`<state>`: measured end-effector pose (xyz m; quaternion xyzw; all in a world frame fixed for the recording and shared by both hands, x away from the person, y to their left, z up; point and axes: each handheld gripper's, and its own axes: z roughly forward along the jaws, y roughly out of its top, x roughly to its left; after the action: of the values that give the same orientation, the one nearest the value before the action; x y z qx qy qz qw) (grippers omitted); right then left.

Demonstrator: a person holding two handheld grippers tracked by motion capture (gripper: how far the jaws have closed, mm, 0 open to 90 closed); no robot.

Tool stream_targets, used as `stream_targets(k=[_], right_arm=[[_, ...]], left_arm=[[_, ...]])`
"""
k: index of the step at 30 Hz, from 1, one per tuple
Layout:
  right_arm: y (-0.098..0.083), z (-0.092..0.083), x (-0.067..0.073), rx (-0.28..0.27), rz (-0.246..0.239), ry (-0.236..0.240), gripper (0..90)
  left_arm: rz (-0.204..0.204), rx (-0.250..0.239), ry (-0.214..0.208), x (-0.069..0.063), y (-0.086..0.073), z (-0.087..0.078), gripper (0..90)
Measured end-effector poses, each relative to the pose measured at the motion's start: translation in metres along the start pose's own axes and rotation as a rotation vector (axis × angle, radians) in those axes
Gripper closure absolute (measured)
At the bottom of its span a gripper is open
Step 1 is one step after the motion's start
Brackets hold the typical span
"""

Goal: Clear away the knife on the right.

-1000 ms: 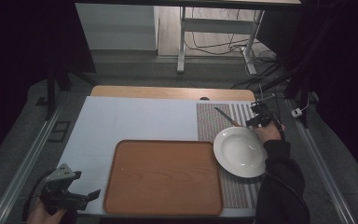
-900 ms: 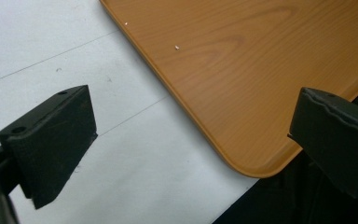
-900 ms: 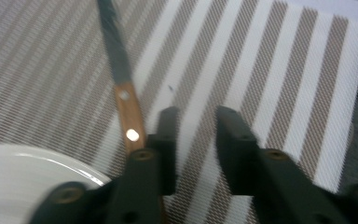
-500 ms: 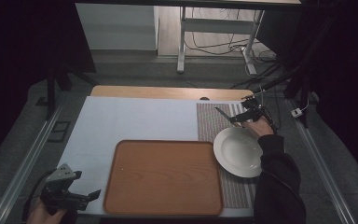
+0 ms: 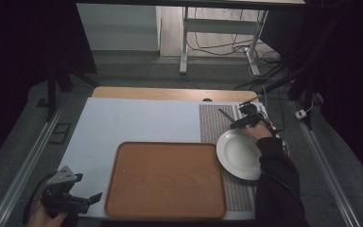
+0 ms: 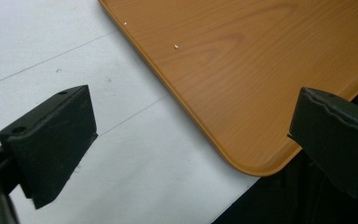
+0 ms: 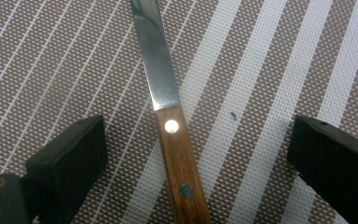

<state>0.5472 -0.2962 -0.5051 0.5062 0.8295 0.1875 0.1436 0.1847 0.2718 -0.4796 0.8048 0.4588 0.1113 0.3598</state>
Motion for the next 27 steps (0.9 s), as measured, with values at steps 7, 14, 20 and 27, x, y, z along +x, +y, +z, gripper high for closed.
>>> stream_targets(k=[7, 14, 20, 27], right_arm=[[0.002, -0.009, 0.002, -0.008, -0.085, 0.044, 49.3], [0.004, -0.01, 0.005, -0.012, -0.137, 0.07, 74.3], [0.004, -0.011, 0.003, -0.019, -0.144, 0.074, 77.7], [0.003, -0.014, -0.001, -0.043, -0.135, 0.066, 78.0]], left_arm=[[0.005, 0.005, 0.004, 0.0, 0.0, 0.001, 0.9], [0.007, 0.007, 0.005, -0.001, 0.0, 0.0, 1.0], [0.006, 0.011, 0.008, -0.001, 0.0, 0.001, 1.1], [0.008, 0.012, 0.011, -0.001, 0.0, 0.001, 1.2]])
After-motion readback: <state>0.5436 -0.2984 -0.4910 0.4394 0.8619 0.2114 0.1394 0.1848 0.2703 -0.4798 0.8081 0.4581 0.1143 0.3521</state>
